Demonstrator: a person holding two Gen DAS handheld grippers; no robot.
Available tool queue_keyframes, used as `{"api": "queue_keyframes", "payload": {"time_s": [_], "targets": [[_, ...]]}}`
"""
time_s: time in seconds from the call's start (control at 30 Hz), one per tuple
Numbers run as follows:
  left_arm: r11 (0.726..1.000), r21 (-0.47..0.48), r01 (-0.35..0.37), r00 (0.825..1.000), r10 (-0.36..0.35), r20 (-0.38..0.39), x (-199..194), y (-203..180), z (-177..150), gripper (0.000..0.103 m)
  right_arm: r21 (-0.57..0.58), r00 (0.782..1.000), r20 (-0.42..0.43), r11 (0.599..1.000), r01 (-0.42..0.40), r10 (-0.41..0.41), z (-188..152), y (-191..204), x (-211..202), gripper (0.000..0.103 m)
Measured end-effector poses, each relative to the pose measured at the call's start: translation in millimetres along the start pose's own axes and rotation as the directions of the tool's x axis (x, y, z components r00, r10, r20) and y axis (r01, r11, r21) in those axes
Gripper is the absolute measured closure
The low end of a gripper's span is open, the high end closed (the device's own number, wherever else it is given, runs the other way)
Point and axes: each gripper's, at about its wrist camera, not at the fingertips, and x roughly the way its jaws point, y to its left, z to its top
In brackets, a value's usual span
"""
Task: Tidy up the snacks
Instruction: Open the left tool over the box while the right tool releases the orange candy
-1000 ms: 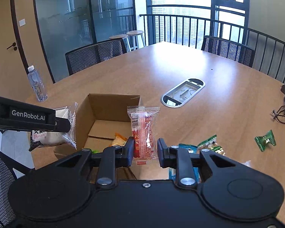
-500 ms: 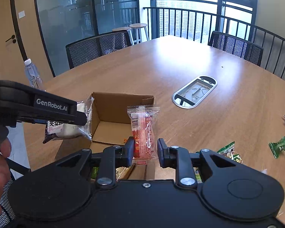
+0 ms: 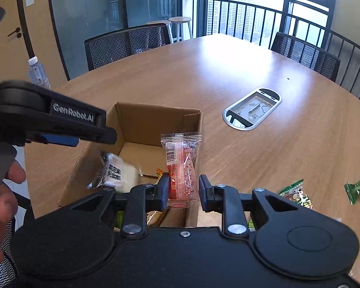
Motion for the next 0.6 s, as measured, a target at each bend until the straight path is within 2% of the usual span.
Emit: {"api": "queue_keyframes", "payload": {"time_s": [0.17,0.5,0.57,0.6], "targets": [[0.999,-0.019,-0.035,0.999,0.035,0.023,-11.1,10.9,0.0,0.039,-0.017,1.000,0.003,1.000,-0.025,0.025,6.6,7.0,6.7,0.078],[0.991,-0.087,-0.097,0.995,0.098,0.007,-22.2,36.2,-6.3,0.020,-0.059,0.997,-0.007,0.995,-0.075,0.075,12.5,25.9,14.5,0.077],[0.990,-0.102,-0.103,0.995,0.103,-0.006,-23.0,40.8,-8.4,0.018,-0.063,0.995,-0.012,0.993,-0.104,0.103,11.5,30.4,14.7,0.075],[0.988,-0.106,-0.113,0.994,0.112,-0.012,-24.0,43.2,-10.5,0.016,-0.070,0.994,-0.015,0.992,-0.108,0.107,10.4,32.9,13.9,0.070]]}}
